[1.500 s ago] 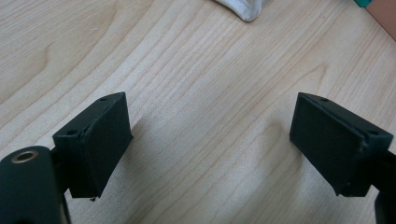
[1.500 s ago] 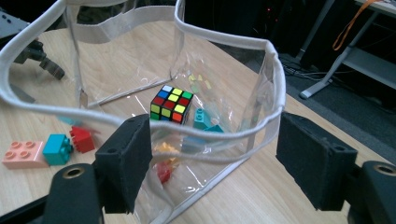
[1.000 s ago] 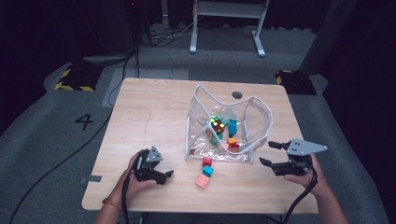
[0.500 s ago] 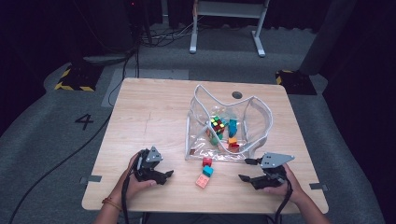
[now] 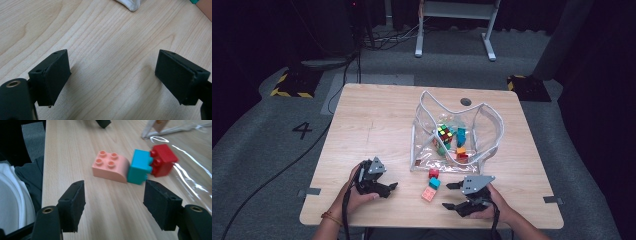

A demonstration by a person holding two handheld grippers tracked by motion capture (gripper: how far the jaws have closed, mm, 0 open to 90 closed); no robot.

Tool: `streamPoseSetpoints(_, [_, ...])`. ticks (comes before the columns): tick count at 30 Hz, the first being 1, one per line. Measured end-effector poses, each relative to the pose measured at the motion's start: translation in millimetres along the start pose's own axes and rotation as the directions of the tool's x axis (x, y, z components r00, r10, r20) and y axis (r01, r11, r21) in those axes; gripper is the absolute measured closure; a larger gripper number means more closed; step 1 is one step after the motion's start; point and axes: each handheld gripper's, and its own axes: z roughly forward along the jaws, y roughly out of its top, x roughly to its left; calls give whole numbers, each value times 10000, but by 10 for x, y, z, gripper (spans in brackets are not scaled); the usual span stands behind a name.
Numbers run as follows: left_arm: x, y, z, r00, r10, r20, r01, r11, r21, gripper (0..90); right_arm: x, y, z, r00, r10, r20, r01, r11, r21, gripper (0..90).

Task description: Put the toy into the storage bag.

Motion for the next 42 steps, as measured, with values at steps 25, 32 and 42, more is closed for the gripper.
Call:
streamPoseSetpoints(25, [1, 0, 0, 10000, 19, -23, -19, 10000, -10, 128, 159, 334, 589, 9996, -133, 248, 122, 9989, 454, 266])
streamPoseSetpoints(32, [2, 0, 0, 10000, 14, -18, -14, 10000, -8, 128, 144, 358, 717, 9995, -279, 119, 269, 9962, 829, 274])
streamPoseSetpoints(42, [4, -1, -1, 10000, 35, -4, -35, 10000, -2, 128, 82, 325, 681, 9996, -198, -194, 209, 9980, 593, 434])
